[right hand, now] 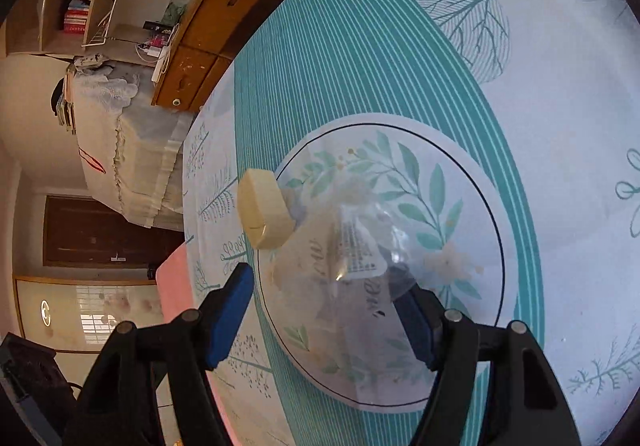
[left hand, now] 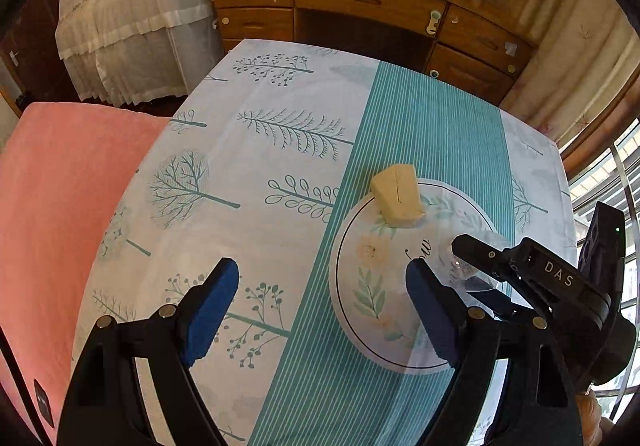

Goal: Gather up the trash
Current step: 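Grasp the clear plastic bottle with the right tool while the left grasps the beige box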

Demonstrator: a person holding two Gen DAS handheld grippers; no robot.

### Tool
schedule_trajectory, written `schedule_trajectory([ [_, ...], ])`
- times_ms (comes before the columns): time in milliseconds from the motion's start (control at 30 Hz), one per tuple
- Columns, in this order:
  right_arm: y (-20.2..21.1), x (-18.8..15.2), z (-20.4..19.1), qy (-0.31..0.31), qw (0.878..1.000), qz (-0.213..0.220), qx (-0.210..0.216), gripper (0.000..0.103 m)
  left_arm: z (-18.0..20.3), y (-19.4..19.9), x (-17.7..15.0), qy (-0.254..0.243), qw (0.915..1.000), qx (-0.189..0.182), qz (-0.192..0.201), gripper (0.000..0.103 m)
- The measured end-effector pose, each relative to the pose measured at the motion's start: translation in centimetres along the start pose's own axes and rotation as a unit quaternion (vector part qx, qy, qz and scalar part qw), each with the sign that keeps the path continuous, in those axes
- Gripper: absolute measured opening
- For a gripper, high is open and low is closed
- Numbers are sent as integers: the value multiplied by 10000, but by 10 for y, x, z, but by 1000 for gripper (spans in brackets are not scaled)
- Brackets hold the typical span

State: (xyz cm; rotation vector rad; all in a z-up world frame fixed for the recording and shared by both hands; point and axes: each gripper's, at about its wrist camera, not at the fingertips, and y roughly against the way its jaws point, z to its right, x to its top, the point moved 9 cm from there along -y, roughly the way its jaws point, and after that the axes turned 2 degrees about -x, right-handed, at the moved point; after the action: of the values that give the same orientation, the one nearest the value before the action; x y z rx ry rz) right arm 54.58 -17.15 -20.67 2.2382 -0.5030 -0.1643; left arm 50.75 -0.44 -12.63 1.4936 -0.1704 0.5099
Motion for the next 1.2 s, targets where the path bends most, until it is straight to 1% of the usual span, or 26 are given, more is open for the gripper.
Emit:
schedule_trajectory([
  [33, 0, 5, 0, -5, 10000, 15, -12, 70, 2, -1, 2, -5, 10000, 5, -8, 84],
  [67, -1, 9, -1, 28, 10000, 41, -65, 65, 4, -3, 4, -15, 10000, 6, -18, 84],
  [100, -2, 12, -1, 113, 9998, 53, -178, 57, 6, -5, 7, -27, 10000, 0, -30, 84],
  [133, -3, 15, -4, 212, 9997, 15, -115, 53, 9, -7, 9, -43, 10000, -8, -45, 84],
  [200, -2, 20, -10, 326, 9995, -14, 23, 35, 15, -10, 12, -75, 9999, -33, -82, 84],
  [233, 1, 24, -13, 422, 9991, 2, 36, 30, 19, -13, 14, -86, 9999, -62, -101, 84],
  [333, 9, 37, -17, 837, 9959, 144, -325, 28, 29, -21, 21, -80, 9997, -158, -181, 84],
  [367, 11, 42, -16, 939, 9947, 191, -383, 28, 32, -24, 24, -66, 9996, -188, -212, 84],
  [467, 20, 55, -9, 1054, 9930, 297, -440, 28, 44, -38, 31, -38, 9992, -264, -313, 84],
  [600, 32, 69, 1, 1114, 9916, 439, -493, 28, 54, -66, 40, 16, 9983, -274, -507, 84],
  [767, 40, 72, 8, 1217, 9902, 485, -482, 28, 58, -105, 49, 60, 9966, -156, -806, 84],
  [867, 42, 71, 11, 1229, 9903, 479, -442, 28, 58, -119, 52, 149, 9961, -107, -858, 84],
  [933, 43, 71, 12, 1252, 9901, 471, -426, 28, 60, -124, 55, 194, 9962, -166, -836, 75],
  [1000, 43, 71, 12, 1271, 9899, 464, -415, 28, 64, -130, 53, 251, 9948, -294, -946, 55],
  [1033, 43, 70, 12, 1276, 9899, 461, -409, 28, 65, -133, 51, 284, 9941, -342, -988, 50],
  [1067, 43, 70, 12, 1282, 9899, 459, -406, 28, 65, -134, 50, 298, 9946, -322, -945, 46],
  [1200, 45, 68, 12, 1345, 9890, 463, -409, 28, 65, -133, 46, 270, 9963, -292, -755, 45],
])
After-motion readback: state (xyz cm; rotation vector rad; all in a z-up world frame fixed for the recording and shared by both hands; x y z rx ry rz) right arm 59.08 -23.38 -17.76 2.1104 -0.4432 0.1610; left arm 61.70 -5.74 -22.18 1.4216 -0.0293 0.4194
